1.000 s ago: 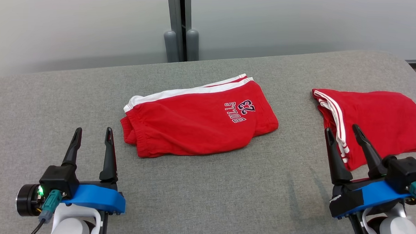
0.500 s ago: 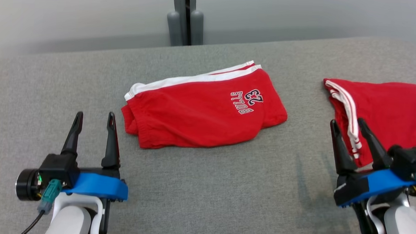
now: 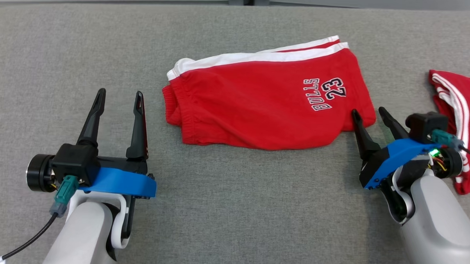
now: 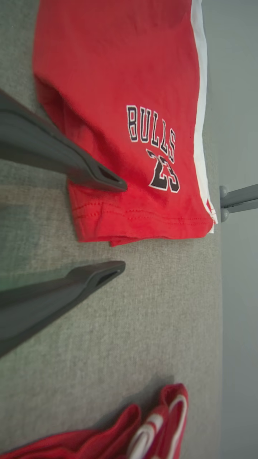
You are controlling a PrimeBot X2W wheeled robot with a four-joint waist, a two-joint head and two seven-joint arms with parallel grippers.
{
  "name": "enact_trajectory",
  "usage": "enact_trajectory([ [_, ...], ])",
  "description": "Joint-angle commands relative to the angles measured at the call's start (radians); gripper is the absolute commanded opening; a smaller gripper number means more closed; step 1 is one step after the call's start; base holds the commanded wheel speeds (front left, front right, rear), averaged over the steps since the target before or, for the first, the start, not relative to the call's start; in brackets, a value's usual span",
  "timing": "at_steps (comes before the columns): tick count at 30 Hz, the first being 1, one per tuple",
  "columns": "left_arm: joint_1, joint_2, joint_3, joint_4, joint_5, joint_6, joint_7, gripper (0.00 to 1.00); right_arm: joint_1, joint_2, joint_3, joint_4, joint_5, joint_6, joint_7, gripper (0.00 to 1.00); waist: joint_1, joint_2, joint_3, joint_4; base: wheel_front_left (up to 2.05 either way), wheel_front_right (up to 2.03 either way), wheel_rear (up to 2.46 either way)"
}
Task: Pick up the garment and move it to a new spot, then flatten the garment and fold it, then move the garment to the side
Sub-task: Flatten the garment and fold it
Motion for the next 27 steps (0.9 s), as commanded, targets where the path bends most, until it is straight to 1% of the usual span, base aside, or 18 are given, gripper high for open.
enact_trajectory([
  [1,-0.021,0.000,0.003,0.005,0.005,-0.001,-0.009,1.00,-0.024,-0.005,0.002,0.028,0.000,0.000,0.005,1.00,-0.0003,-0.0002,0.011,0.012,0.00,0.00,0.00],
  [5,-0.030,-0.005,0.003,0.017,0.005,-0.001,-0.017,1.00,-0.085,0.006,0.011,0.154,0.006,0.000,0.028,1.00,-0.0003,-0.0002,0.013,0.017,0.00,0.00,0.00],
  [6,-0.032,-0.004,0.005,0.020,0.005,-0.001,-0.018,1.00,-0.094,0.010,0.018,0.175,0.013,0.000,0.026,0.84,-0.0003,-0.0002,0.013,0.017,0.00,0.00,0.00],
  [7,-0.032,-0.005,0.005,0.024,0.005,0.000,-0.018,1.00,-0.102,0.014,0.026,0.195,0.021,0.000,0.027,0.49,-0.0003,-0.0002,0.013,0.016,0.00,0.00,0.00],
  [8,-0.031,-0.006,0.005,0.027,0.005,0.002,-0.019,1.00,-0.111,0.015,0.036,0.209,0.026,0.000,0.024,0.13,-0.0003,-0.0002,0.012,0.014,0.00,0.00,0.00],
  [9,-0.029,-0.007,0.006,0.029,0.005,0.004,-0.021,1.00,-0.117,0.016,0.047,0.220,0.034,0.000,0.016,0.00,-0.0003,-0.0002,0.010,0.012,0.00,0.00,0.00],
  [13,-0.015,-0.009,0.006,0.038,-0.002,0.007,-0.026,1.00,-0.120,0.009,0.072,0.240,0.059,0.000,-0.039,0.00,-0.0003,-0.0002,-0.003,0.003,0.00,0.00,0.00],
  [19,0.014,-0.004,0.006,0.055,-0.009,0.011,-0.026,1.00,-0.041,0.012,0.106,0.212,0.099,0.000,-0.121,0.00,-0.0003,-0.0002,-0.046,-0.019,0.00,0.00,0.00],
  [22,0.034,0.002,0.007,0.059,-0.015,0.015,-0.019,1.00,0.035,0.005,0.111,0.180,0.121,0.000,-0.144,0.00,-0.0003,-0.0002,-0.075,-0.036,0.00,0.00,0.00],
  [27,0.056,0.005,0.002,0.051,-0.018,0.022,-0.011,1.00,0.091,-0.010,0.093,0.160,0.133,0.000,-0.136,0.00,-0.0003,-0.0002,-0.097,-0.048,0.00,0.00,0.00],
])
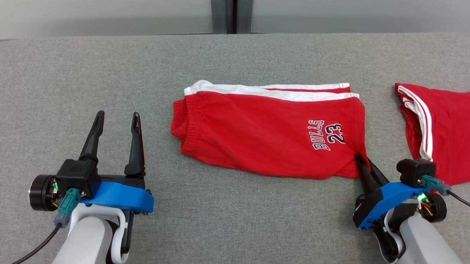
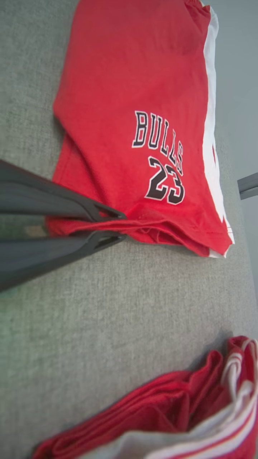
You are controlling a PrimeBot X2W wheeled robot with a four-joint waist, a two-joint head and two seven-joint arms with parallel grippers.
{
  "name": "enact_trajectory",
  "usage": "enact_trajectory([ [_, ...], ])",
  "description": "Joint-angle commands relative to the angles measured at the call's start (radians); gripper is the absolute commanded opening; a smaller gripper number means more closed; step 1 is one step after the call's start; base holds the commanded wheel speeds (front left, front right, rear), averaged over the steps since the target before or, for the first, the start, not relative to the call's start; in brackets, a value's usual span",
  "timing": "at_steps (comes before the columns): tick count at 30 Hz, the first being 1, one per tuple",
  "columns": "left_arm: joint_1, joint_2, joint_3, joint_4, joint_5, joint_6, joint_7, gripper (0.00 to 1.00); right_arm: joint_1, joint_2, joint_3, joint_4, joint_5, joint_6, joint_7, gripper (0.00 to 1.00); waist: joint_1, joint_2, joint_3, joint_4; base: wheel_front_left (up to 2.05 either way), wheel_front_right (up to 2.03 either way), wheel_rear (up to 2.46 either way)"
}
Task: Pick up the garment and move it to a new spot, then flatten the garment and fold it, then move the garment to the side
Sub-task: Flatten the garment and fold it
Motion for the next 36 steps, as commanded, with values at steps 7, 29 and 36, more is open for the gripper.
enact_trajectory([
  [7,0.024,0.005,-0.009,-0.013,-0.009,0.007,0.009,1.00,0.012,-0.019,-0.025,-0.019,-0.004,0.000,0.017,0.00,0.0000,-0.0001,-0.016,0.002,0.00,0.00,0.00],
  [29,0.009,-0.025,-0.059,0.046,-0.017,-0.002,0.004,1.00,-0.193,0.116,0.321,-0.107,0.078,0.000,0.177,0.00,0.0000,-0.0001,-0.064,0.138,0.00,0.00,0.00],
  [36,0.005,-0.032,-0.057,0.058,-0.026,0.001,-0.006,1.00,-0.187,0.116,0.498,-0.068,0.181,0.000,0.140,0.00,0.0000,-0.0001,-0.051,0.162,0.00,0.00,0.00],
])
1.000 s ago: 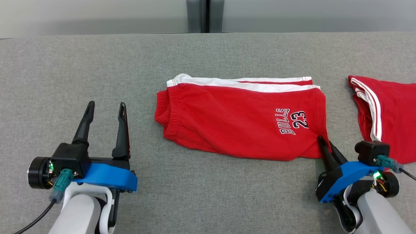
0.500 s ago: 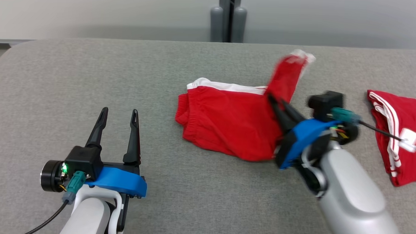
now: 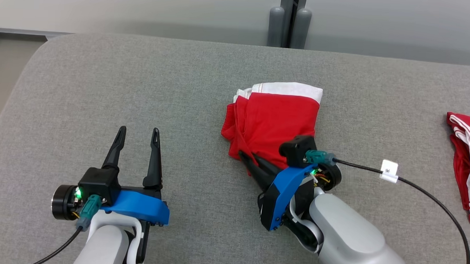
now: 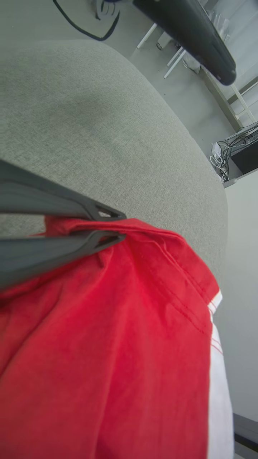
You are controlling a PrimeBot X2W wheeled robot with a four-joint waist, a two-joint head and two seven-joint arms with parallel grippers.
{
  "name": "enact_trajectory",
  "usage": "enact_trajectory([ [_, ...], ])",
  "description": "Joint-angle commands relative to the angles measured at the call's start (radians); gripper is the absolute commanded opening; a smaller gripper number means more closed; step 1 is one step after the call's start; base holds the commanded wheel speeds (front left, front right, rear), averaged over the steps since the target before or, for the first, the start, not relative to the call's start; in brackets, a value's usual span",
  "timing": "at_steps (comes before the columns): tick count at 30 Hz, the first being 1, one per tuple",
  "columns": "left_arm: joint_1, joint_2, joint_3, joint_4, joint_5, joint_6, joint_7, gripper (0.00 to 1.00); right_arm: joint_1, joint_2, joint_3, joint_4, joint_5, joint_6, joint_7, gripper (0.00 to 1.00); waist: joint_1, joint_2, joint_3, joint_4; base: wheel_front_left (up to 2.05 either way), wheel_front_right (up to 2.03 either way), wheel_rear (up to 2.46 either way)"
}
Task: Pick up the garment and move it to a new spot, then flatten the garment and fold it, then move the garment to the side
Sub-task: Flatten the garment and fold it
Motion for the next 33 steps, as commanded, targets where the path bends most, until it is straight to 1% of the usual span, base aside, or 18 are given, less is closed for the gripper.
enact_trajectory([
  [1,-0.008,-0.001,0.000,0.002,-0.006,0.005,-0.009,1.00,-0.006,-0.004,0.021,0.010,0.020,0.000,-0.012,0.00,-0.0001,0.0000,0.002,-0.002,0.00,0.00,0.00],
  [2,-0.007,-0.002,0.001,0.003,-0.005,0.006,-0.008,1.00,-0.010,-0.004,0.034,0.017,0.028,0.000,-0.018,0.00,-0.0001,0.0000,0.002,-0.004,0.00,0.00,0.00],
  [4,-0.008,-0.005,0.000,0.005,-0.006,0.005,-0.009,1.00,-0.023,-0.004,0.053,0.030,0.043,0.000,-0.035,0.40,-0.0001,0.0000,0.004,-0.010,0.00,0.00,0.00],
  [5,-0.010,-0.004,0.001,0.005,-0.007,0.005,-0.009,1.00,-0.029,-0.004,0.061,0.034,0.045,0.000,-0.048,1.00,-0.0001,0.0000,0.004,-0.014,0.00,0.00,0.00],
  [8,-0.016,-0.003,-0.001,0.006,-0.006,0.004,-0.012,1.00,-0.043,-0.003,0.078,0.032,0.038,0.000,-0.128,1.00,-0.0001,0.0000,0.004,-0.025,0.00,0.00,0.00],
  [11,-0.016,0.003,0.002,0.006,-0.006,0.009,-0.014,1.00,-0.056,-0.004,0.080,0.018,0.004,0.000,-0.200,1.00,-0.0001,0.0000,0.001,-0.039,0.00,0.00,0.00],
  [13,-0.015,0.005,0.003,0.006,-0.006,0.009,-0.014,1.00,-0.059,-0.004,0.072,0.009,-0.008,0.000,-0.213,1.00,-0.0001,0.0000,-0.001,-0.044,0.00,0.00,0.00],
  [15,-0.010,0.010,0.005,0.005,-0.005,0.013,-0.015,1.00,-0.054,-0.021,0.040,-0.022,-0.034,0.000,-0.229,1.00,-0.0001,0.0000,-0.006,-0.054,0.00,0.00,0.00],
  [17,-0.001,0.013,0.006,0.003,-0.003,0.017,-0.016,1.00,-0.026,-0.049,-0.016,-0.056,-0.060,0.000,-0.234,1.00,-0.0001,0.0000,-0.016,-0.064,0.00,0.00,0.00],
  [19,0.011,0.016,0.009,0.002,-0.004,0.021,-0.017,1.00,0.011,-0.077,-0.102,-0.107,-0.093,0.000,-0.235,1.00,-0.0001,0.0000,-0.026,-0.075,0.00,0.00,0.00],
  [22,0.021,0.023,0.006,-0.003,-0.002,0.028,-0.015,1.00,0.089,-0.111,-0.243,-0.185,-0.147,0.000,-0.235,1.00,-0.0001,0.0000,-0.040,-0.090,0.00,0.00,0.00],
  [23,0.029,0.030,0.008,-0.007,-0.002,0.030,-0.013,1.00,0.151,-0.129,-0.328,-0.226,-0.179,0.000,-0.235,1.00,-0.0001,0.0000,-0.050,-0.102,0.00,0.00,0.00],
  [24,0.029,0.030,0.008,-0.007,-0.002,0.030,-0.013,1.00,0.151,-0.129,-0.328,-0.226,-0.179,0.000,-0.235,1.00,-0.0001,0.0000,-0.050,-0.102,0.00,0.00,0.00],
  [25,0.039,0.036,0.011,-0.009,-0.003,0.034,-0.011,1.00,0.211,-0.144,-0.408,-0.262,-0.214,0.000,-0.236,1.00,-0.0001,0.0000,-0.059,-0.116,0.00,0.00,0.00],
  [27,0.049,0.045,0.014,-0.013,-0.004,0.038,-0.008,1.00,0.270,-0.145,-0.475,-0.300,-0.241,0.000,-0.234,1.00,-0.0001,0.0000,-0.069,-0.130,0.00,0.00,0.00],
  [28,0.049,0.045,0.014,-0.013,-0.004,0.038,-0.008,1.00,0.270,-0.145,-0.475,-0.300,-0.241,0.000,-0.234,1.00,-0.0001,0.0000,-0.069,-0.130,0.00,0.00,0.00],
  [29,0.055,0.049,0.014,-0.014,-0.003,0.040,-0.005,1.00,0.296,-0.146,-0.508,-0.319,-0.258,0.000,-0.227,1.00,-0.0001,0.0000,-0.074,-0.136,0.00,0.00,0.00],
  [33,0.087,0.066,0.013,-0.018,0.000,0.052,0.008,1.00,0.407,-0.125,-0.609,-0.406,-0.306,0.000,-0.183,1.00,-0.0001,0.0000,-0.106,-0.159,0.00,0.00,0.00],
])
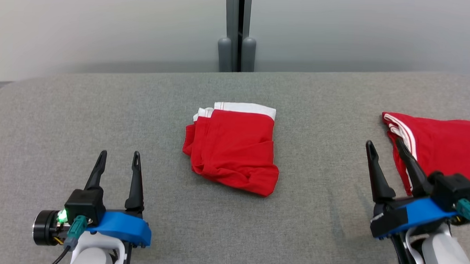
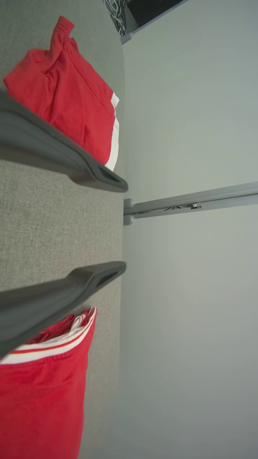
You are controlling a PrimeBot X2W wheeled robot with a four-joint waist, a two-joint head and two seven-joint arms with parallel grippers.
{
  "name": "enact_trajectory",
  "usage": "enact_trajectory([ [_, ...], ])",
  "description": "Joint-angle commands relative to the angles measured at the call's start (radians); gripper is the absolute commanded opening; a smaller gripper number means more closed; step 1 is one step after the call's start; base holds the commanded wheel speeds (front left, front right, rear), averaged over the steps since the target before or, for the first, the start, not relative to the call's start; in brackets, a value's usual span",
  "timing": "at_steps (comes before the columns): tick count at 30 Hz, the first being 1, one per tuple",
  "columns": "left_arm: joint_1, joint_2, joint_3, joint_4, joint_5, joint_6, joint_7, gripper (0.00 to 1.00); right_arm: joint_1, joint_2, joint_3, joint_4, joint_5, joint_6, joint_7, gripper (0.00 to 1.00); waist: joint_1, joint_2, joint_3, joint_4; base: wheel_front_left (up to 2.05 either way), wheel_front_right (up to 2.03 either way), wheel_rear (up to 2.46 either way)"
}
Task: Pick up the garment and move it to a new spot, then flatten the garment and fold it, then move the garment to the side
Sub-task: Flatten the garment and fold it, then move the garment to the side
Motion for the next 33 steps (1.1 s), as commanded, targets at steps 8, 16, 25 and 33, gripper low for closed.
enact_trajectory([
  [8,0.079,0.027,-0.011,-0.024,-0.001,0.014,0.020,1.00,0.192,0.055,-0.087,-0.175,-0.059,0.000,0.099,1.00,0.0001,0.0001,-0.084,-0.016,0.00,0.00,0.00],
  [16,0.143,0.037,-0.024,-0.041,-0.005,0.027,0.039,1.00,0.315,0.097,-0.122,-0.291,-0.079,0.000,0.179,1.00,0.0001,0.0001,-0.132,-0.019,0.00,0.00,0.00],
  [25,0.161,0.046,-0.029,-0.056,-0.008,0.038,0.053,1.00,0.346,0.114,-0.128,-0.336,-0.090,0.000,0.212,1.00,0.0001,0.0001,-0.140,-0.021,0.00,0.00,0.00],
  [33,0.156,0.055,-0.026,-0.057,-0.017,0.041,0.058,1.00,0.352,0.120,-0.131,-0.341,-0.086,0.000,0.219,1.00,0.0001,0.0001,-0.140,-0.020,0.00,0.00,0.00],
])
